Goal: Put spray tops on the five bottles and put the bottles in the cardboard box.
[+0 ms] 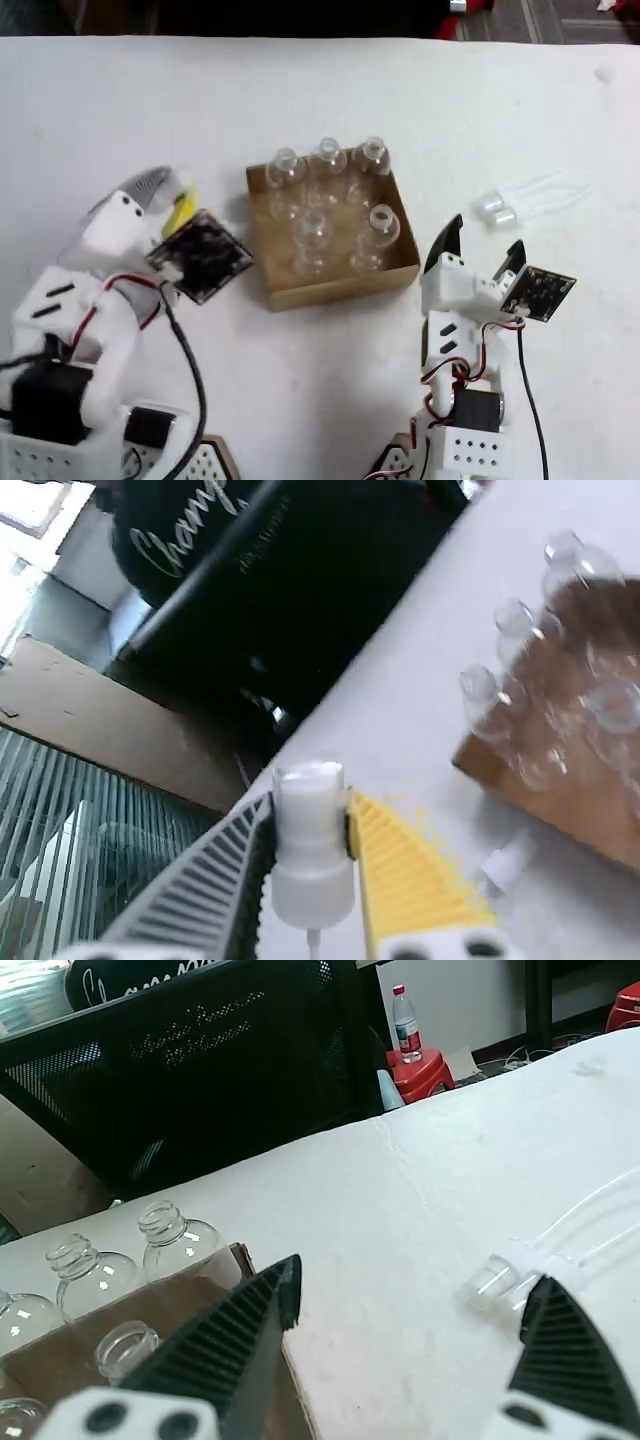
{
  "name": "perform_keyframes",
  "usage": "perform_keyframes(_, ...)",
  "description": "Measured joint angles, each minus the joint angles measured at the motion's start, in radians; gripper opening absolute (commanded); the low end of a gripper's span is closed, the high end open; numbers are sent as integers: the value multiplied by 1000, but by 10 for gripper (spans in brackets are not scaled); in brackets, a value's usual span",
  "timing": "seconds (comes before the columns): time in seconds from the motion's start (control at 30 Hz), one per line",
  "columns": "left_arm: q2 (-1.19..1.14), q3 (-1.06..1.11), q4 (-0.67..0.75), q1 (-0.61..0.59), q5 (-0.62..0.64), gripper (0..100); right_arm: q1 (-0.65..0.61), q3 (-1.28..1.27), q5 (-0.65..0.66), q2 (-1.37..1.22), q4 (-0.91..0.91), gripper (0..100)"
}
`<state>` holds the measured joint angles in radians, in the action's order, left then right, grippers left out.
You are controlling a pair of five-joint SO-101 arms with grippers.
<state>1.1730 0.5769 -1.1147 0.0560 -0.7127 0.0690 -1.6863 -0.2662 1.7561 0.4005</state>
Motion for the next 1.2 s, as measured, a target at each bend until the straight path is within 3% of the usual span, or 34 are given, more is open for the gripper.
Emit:
perform_keyframes(0.2,100,187,348,0,310,24,0,0,0,0,0,318)
perform_keyframes(0.53,121,318,749,20,789,24,0,0,0,0,0,318)
perform_keyframes(0.77,86,397,979,149,845,24,-46,0,3,0,34,318)
perform_keyframes(0.87,-68,379,1079,158,873,24,-46,0,3,0,34,318)
perform_keyframes(1.03,-304,252,1100,158,1028,24,-44,0,3,2,34,318)
perform_keyframes(1.2,-420,152,1068,160,1065,24,-44,0,3,2,34,318)
